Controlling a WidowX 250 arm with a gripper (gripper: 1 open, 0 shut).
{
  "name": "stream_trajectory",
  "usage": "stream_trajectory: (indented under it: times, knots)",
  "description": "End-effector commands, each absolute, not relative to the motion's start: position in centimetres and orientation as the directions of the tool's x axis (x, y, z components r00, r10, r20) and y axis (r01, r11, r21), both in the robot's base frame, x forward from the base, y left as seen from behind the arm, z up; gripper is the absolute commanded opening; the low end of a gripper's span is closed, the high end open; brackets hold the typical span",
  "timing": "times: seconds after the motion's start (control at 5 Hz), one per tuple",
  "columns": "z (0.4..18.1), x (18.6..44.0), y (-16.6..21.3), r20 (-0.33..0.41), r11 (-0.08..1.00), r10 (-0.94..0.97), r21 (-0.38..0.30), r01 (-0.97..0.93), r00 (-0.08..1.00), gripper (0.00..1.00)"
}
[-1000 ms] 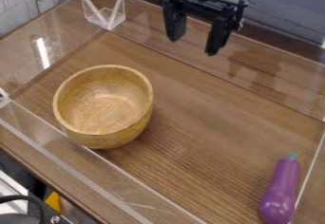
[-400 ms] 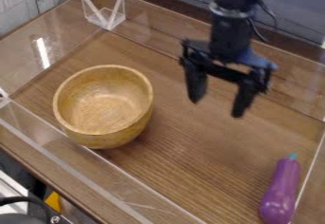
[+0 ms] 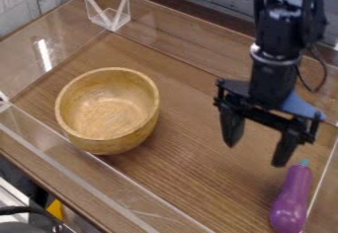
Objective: Put the purple eggplant in the brown bowl
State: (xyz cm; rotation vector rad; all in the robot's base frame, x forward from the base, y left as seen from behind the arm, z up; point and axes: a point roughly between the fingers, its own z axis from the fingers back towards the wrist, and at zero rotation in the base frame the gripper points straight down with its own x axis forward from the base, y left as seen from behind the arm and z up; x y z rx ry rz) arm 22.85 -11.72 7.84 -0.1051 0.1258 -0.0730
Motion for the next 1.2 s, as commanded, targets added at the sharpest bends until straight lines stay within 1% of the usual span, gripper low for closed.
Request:
stream_trajectory:
  times: [0.0,0.4,0.8,1.0]
  knots:
    - [8.1,22.9,-13.2,-0.037,0.989,-0.075,-0.127,0.069,0.997,1.00]
    - [6.3,22.8,-14.5,0.020,0.992,-0.034,-0.121,0.036,0.999,1.00]
    - [4.4,23.4,-14.9,0.104,0.991,0.000,-0.135,0.015,0.995,1.00]
    - [3.8,23.5,-14.9,0.130,0.990,0.010,-0.140,0.008,0.991,1.00]
